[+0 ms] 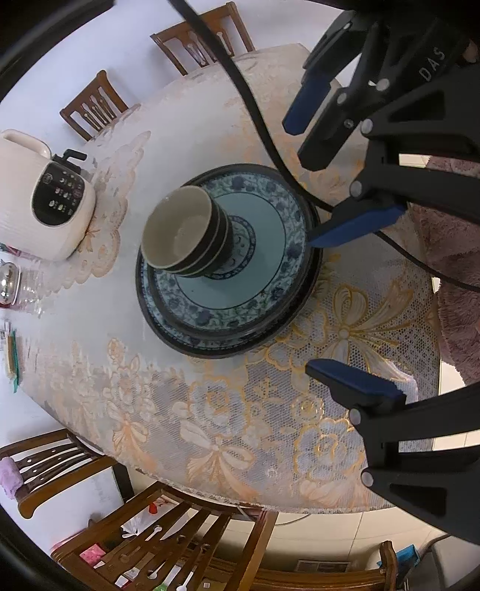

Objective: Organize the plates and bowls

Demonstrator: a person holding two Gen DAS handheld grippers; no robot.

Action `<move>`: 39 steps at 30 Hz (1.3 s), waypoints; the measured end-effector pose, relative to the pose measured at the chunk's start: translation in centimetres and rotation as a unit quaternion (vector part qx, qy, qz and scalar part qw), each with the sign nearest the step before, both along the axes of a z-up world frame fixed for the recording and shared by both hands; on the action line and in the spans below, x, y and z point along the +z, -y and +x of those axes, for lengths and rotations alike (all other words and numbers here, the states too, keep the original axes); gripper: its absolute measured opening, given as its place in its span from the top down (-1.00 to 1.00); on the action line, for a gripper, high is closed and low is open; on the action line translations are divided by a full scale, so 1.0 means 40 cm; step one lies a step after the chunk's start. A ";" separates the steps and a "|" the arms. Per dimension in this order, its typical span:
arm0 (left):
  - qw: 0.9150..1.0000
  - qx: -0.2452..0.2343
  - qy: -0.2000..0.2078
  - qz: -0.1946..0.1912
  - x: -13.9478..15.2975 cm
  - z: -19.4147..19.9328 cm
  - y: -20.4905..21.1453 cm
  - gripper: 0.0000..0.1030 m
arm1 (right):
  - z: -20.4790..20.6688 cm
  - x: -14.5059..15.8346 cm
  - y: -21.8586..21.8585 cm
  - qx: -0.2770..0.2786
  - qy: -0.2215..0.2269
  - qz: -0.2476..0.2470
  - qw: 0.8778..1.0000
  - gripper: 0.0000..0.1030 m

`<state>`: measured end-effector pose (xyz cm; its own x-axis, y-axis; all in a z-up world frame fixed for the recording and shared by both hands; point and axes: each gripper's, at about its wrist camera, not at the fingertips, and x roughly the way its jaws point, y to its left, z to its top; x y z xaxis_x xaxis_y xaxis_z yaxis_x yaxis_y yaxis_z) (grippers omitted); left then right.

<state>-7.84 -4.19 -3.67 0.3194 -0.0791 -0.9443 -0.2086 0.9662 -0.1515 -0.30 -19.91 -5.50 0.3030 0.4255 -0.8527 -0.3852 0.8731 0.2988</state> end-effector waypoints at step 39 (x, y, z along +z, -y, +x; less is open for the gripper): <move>1.000 -0.002 -0.014 -0.002 -0.019 0.010 -0.002 -0.28 | 0.013 -0.030 -0.010 -0.011 -0.024 -0.001 1.000 -0.08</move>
<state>-7.44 -4.12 -4.42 0.2918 -0.0847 -0.9527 -0.2098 0.9661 -0.1502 0.22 -19.49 -6.70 0.2709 0.4169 -0.8676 -0.3521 0.8818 0.3138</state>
